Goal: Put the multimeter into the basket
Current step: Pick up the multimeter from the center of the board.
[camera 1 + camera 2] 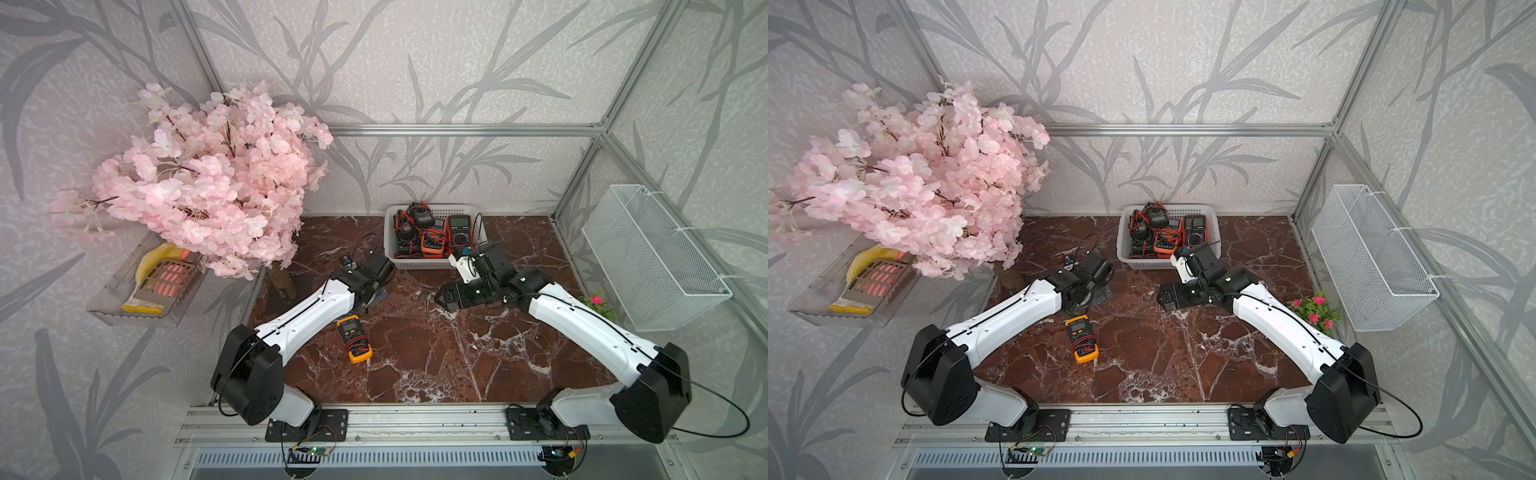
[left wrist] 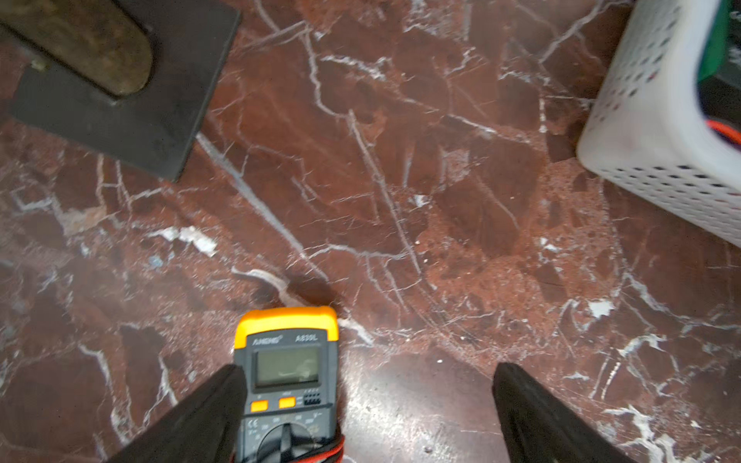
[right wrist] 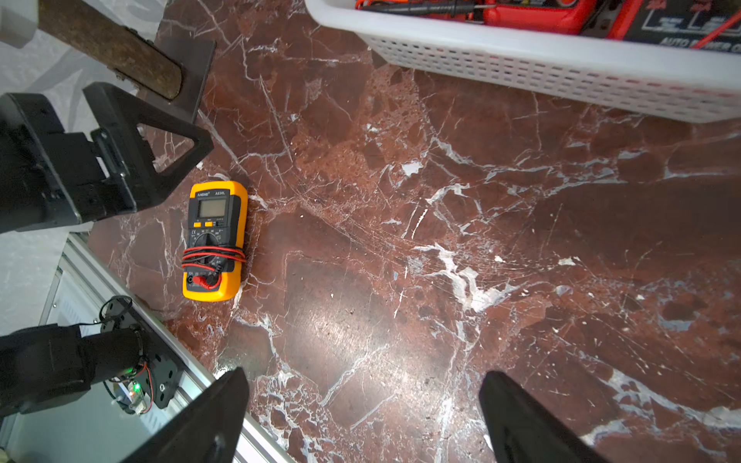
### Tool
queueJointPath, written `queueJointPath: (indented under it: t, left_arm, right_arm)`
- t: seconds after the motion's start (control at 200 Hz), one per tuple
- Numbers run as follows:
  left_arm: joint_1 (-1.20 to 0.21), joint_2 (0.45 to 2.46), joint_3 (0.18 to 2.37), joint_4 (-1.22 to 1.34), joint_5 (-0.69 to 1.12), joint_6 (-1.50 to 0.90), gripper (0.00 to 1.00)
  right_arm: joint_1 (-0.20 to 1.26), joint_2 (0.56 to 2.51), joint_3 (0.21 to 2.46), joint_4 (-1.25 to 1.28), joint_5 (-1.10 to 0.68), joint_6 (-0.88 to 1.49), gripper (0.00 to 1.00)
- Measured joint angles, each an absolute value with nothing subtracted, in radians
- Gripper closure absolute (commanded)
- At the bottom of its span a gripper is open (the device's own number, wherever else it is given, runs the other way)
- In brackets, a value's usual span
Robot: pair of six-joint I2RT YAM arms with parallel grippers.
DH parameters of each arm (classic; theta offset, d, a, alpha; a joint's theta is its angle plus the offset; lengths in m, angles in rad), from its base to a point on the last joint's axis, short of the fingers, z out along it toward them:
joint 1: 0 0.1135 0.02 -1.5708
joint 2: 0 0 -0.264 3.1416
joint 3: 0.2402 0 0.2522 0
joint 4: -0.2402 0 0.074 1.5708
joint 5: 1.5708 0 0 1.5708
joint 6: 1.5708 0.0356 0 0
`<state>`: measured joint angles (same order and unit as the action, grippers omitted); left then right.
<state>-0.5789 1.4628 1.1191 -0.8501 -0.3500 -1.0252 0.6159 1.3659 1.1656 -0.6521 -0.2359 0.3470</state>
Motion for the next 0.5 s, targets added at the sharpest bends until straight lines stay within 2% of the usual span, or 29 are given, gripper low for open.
queueJointPath:
  t: [0.5]
  left_arm:
    - [-0.582,1.415,0.914,-0.890,-0.344,-1.198,0.00]
  right_arm:
    - [0.634,1.400,1.172,-0.688,-0.236,0.312,0.04]
